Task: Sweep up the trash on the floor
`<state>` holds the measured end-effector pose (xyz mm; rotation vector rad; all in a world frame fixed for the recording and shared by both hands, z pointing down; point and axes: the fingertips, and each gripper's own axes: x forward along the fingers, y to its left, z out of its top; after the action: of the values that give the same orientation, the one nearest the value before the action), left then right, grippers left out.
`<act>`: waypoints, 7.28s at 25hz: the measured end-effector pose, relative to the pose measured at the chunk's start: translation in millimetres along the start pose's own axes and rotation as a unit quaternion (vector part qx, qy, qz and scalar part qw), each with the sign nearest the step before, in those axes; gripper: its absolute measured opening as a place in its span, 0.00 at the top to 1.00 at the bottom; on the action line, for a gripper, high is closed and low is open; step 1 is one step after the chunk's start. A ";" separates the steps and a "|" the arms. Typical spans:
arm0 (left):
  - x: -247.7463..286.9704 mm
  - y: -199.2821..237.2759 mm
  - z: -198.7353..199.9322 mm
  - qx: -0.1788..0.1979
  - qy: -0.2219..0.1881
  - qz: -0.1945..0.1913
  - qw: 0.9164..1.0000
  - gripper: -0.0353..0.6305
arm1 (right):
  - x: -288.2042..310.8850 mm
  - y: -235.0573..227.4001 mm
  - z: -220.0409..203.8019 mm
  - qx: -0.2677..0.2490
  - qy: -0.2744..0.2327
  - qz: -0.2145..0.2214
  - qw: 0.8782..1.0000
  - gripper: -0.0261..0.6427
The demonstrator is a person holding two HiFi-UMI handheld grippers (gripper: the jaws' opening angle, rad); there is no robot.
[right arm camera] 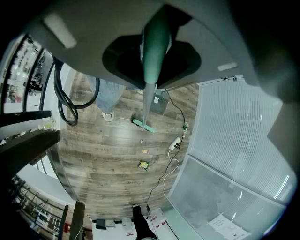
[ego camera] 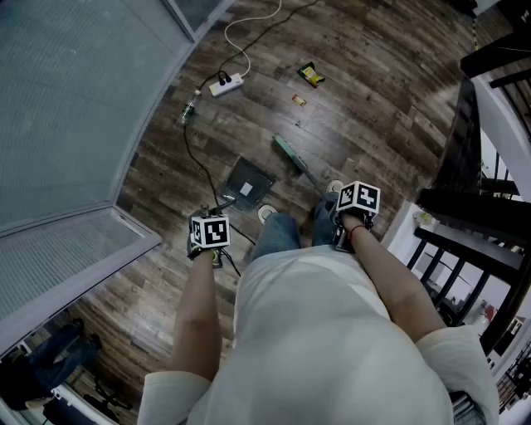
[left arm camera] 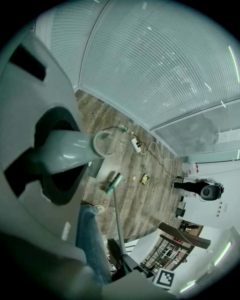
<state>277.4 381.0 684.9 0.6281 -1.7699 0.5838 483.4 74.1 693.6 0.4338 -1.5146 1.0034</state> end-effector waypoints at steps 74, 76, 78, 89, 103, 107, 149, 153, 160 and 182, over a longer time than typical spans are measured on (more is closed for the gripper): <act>-26.0 145.4 3.8 -0.142 -0.051 0.054 0.987 0.81 | 37.4 214.9 74.7 -0.110 0.011 0.023 0.994 0.82; -24.5 154.2 10.9 -0.151 -0.048 0.059 0.986 0.81 | 40.7 225.7 87.1 -0.109 0.014 0.024 0.994 0.82; -24.1 163.3 20.2 -0.161 -0.046 0.064 0.984 0.81 | 43.4 238.7 100.7 -0.107 0.016 0.025 0.994 0.82; -24.8 186.2 53.1 -0.214 -0.034 0.080 0.973 0.81 | 53.4 294.2 154.6 -0.149 0.039 0.029 0.988 0.82; -25.9 209.4 91.5 -0.275 -0.024 0.108 0.955 0.81 | 59.9 339.7 226.8 -0.203 0.068 0.019 0.977 0.82; -26.6 220.1 104.1 -0.290 -0.024 0.121 0.949 0.81 | 62.8 350.3 247.0 -0.199 0.076 0.014 0.977 0.82; 59.6 500.1 231.4 -0.125 -0.012 0.063 0.990 0.81 | 134.3 527.4 269.2 -0.037 0.020 -0.003 0.999 0.82; 63.7 510.6 239.6 -0.105 -0.011 0.051 0.993 0.81 | 145.4 544.9 263.3 -0.019 0.025 -0.003 0.999 0.82; 72.1 519.6 250.8 -0.088 -0.005 0.029 0.996 0.81 | 166.3 580.1 254.4 -0.032 0.036 -0.008 0.999 0.82; 93.2 523.8 262.6 -0.051 -0.004 0.005 0.999 0.81 | 209.2 665.9 224.5 -0.068 0.087 0.028 0.993 0.82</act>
<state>-280.9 580.6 665.7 0.5513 -1.7985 0.4955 -205.3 325.5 680.5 0.2029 -1.4337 0.9480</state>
